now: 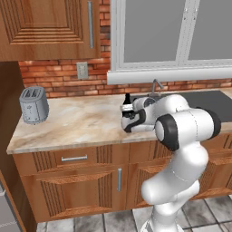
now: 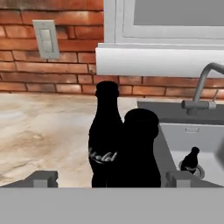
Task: Place the large bottle from the dining counter next to the other large bottle outside the sink, and place the small bottle from the dining counter next to the other small bottle inside the sink.
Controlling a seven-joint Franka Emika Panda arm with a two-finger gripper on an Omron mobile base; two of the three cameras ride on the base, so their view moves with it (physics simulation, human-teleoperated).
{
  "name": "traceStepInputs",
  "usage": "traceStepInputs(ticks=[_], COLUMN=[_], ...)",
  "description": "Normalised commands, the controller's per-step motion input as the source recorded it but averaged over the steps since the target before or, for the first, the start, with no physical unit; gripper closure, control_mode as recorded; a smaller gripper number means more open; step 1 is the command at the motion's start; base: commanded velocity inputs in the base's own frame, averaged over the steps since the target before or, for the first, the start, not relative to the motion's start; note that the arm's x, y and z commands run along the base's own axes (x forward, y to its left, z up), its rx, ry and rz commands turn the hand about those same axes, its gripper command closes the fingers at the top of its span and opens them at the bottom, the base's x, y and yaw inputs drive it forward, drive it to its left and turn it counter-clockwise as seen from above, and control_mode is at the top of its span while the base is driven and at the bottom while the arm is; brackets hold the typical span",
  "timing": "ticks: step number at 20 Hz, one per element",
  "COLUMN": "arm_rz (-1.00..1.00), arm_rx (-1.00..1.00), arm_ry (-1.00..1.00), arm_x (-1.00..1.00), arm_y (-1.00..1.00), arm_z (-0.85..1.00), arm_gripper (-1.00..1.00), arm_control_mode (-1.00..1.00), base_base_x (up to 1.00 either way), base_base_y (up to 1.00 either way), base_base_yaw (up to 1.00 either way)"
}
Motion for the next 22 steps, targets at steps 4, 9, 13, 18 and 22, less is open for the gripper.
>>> traceStepInputs(ticks=[4,9,13,18,22], arm_rz=[0.02,0.0,0.0,0.0,0.0], arm_rx=[0.03,0.01,0.0,0.0,0.0], arm_ry=[-0.11,-0.04,0.0,0.05,0.1], arm_x=[-0.32,-0.24,-0.01,0.0,0.0], arm_y=[0.0,-0.1,-0.12,-0.04,0.0], arm_z=[0.59,0.61,0.58,0.51,0.23], arm_gripper=[-1.0,-1.0,-1.0,-1.0,-1.0], arm_control_mode=[-1.0,-1.0,-1.0,-1.0,-1.0], base_base_x=[0.0,0.0,0.0,0.0,0.0], base_base_y=[0.0,0.0,0.0,0.0,0.0], base_base_yaw=[0.0,0.0,0.0,0.0,0.0])
